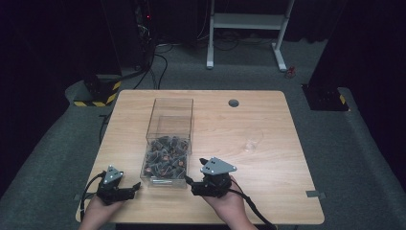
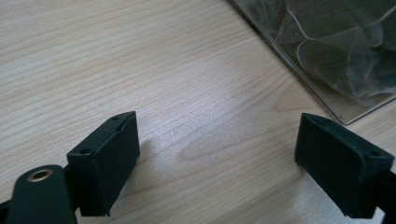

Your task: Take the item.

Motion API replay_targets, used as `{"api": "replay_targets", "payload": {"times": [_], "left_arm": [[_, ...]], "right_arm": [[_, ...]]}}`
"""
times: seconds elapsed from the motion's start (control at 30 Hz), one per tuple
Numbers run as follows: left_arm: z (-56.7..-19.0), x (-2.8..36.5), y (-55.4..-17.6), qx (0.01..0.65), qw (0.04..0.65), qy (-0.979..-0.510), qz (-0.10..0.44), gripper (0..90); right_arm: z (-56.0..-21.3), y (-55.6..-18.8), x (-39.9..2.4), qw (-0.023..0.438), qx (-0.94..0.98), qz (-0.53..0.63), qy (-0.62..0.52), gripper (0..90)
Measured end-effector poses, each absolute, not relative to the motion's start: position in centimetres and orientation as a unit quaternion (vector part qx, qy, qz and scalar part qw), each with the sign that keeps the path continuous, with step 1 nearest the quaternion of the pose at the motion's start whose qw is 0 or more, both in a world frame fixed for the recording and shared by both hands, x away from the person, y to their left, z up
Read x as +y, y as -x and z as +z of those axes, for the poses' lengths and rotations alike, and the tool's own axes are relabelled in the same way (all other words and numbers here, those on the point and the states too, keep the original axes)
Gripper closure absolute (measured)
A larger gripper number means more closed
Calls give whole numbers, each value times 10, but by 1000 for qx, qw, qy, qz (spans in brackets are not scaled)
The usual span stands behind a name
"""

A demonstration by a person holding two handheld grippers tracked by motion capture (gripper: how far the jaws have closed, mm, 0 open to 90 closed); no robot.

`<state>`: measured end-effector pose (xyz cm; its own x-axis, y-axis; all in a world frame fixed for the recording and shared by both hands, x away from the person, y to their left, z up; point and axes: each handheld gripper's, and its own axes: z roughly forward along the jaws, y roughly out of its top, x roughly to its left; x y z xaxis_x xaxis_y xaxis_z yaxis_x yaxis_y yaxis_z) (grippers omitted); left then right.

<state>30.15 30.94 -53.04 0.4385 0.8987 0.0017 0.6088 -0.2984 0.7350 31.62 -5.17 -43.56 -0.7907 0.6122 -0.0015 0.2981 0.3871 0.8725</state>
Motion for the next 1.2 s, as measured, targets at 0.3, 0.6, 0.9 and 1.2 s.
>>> {"api": "replay_targets", "payload": {"times": [0.3, 0.6, 0.9, 1.2], "left_arm": [[-530, 309, -301, 485, 340, -777, 213, 143], [-530, 309, -301, 485, 340, -777, 213, 142], [-530, 310, -302, 484, 339, -777, 214, 142], [-530, 310, -301, 485, 340, -777, 213, 142]], "right_arm": [[-434, -319, -42, 154, 817, 484, -273, 290], [-437, -324, -27, 134, 820, 488, -268, 334], [-435, -325, -16, 131, 821, 491, -259, 386], [-437, -328, 0, 125, 835, 478, -242, 430]]}}
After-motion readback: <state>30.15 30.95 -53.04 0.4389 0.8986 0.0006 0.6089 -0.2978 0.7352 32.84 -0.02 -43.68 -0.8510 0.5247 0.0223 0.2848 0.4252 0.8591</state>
